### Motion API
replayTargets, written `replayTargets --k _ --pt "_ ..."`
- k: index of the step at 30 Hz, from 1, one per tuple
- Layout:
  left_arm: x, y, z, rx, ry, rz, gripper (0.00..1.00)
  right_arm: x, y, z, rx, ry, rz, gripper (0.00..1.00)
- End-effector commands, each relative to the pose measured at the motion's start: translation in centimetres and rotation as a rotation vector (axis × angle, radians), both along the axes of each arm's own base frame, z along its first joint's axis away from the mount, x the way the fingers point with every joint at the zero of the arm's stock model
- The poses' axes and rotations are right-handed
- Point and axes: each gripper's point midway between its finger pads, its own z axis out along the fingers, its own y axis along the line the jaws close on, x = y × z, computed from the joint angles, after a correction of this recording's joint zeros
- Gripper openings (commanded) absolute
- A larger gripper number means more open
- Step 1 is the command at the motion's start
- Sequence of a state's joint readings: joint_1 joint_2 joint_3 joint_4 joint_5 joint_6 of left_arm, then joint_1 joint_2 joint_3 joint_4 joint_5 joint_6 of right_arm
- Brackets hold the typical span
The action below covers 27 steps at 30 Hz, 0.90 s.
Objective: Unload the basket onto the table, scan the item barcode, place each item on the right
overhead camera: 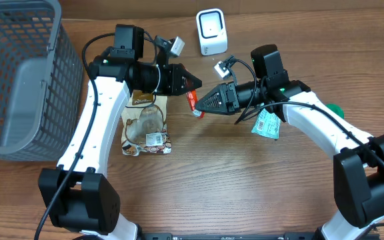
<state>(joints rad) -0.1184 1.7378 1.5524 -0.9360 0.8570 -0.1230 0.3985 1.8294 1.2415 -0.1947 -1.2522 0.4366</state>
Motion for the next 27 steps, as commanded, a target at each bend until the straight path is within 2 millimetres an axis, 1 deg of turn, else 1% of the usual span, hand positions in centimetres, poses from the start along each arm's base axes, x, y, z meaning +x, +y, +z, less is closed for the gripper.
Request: replayTargets --k 1,3,5,7,10,12,13,15,19,21,24,27 --pt "0.5 0.9 -1.2 0.064 0.095 0.118 0.04 -0.1 -0.1 0.2 0.031 -0.154 0.035 0.69" --pt "0.3 1.4 -1.8 0.084 0.165 0.177 0.04 -0.4 -0.2 -0.2 0.033 -0.212 0.055 0.69" --pt "-0.3 1.4 -2.0 0.082 0.226 0.205 0.04 -0.9 -0.2 -0.6 0.031 -0.252 0.076 0.69" --pt "-1.1 1.5 -2.3 0.085 0.291 0.223 0.04 -1.0 -0.1 -1.4 -0.006 -0.266 0.072 0.69" --pt "-1.9 1.6 -2.6 0.093 0.340 0.228 0.04 -0.8 0.1 -2.6 -0.073 -0.262 0.047 0.68" --pt "-2.3 1.6 -2.7 0.099 0.360 0.227 0.04 -1.2 0.5 -2.5 -0.070 -0.265 0.060 0.66" --pt "-2.5 1.7 -2.8 0.101 0.370 0.228 0.04 -1.4 0.7 -2.5 -0.067 -0.270 0.066 0.63" --pt "-2.8 1.7 -2.9 0.105 0.381 0.226 0.04 -1.8 1.3 -2.3 -0.057 -0.283 0.083 0.60" --pt "-2.8 1.7 -2.9 0.107 0.382 0.225 0.04 -2.8 2.7 -2.0 -0.035 -0.319 0.120 0.60" --pt "-2.7 2.0 -3.2 0.128 0.377 0.236 0.04 -3.2 3.2 -1.8 -0.026 -0.333 0.134 0.60" --pt "-2.6 2.7 -3.8 0.181 0.370 0.259 0.04 -3.3 3.3 -1.7 -0.023 -0.337 0.136 0.59" --pt "-2.7 3.1 -4.1 0.210 0.373 0.271 0.04 -3.2 3.1 -1.5 -0.006 -0.334 0.139 0.53"
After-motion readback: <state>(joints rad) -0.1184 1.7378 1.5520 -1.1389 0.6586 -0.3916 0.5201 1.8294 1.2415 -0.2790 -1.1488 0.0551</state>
